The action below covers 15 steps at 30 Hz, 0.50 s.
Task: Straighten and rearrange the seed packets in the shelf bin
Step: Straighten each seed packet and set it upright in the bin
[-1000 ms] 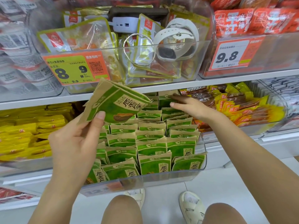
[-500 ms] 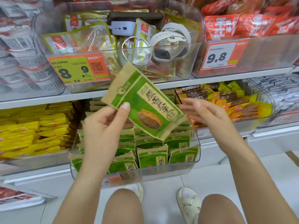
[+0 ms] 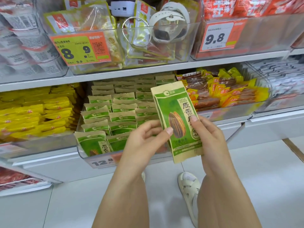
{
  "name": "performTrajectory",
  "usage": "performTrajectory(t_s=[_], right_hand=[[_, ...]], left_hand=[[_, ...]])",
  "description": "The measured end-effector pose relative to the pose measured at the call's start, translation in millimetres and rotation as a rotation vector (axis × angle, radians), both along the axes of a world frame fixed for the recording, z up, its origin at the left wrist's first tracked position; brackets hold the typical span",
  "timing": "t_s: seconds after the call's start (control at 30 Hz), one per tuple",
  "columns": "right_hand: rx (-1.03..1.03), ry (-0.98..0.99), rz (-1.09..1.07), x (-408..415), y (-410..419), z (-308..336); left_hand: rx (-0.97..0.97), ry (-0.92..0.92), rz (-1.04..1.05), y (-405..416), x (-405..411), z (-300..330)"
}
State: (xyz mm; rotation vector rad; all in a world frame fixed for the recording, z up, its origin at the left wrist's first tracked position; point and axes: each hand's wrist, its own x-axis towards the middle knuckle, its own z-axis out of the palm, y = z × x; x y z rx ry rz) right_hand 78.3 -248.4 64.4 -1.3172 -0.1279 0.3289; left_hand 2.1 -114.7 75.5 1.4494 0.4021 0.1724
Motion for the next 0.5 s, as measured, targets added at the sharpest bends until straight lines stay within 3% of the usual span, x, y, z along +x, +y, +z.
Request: performTrajectory(t_s=[0.5], right_hand=[[0.074, 0.072, 0.122, -10, -14, -9]], left_hand=[[-0.048, -0.092, 0.249, -10, -7, -10]])
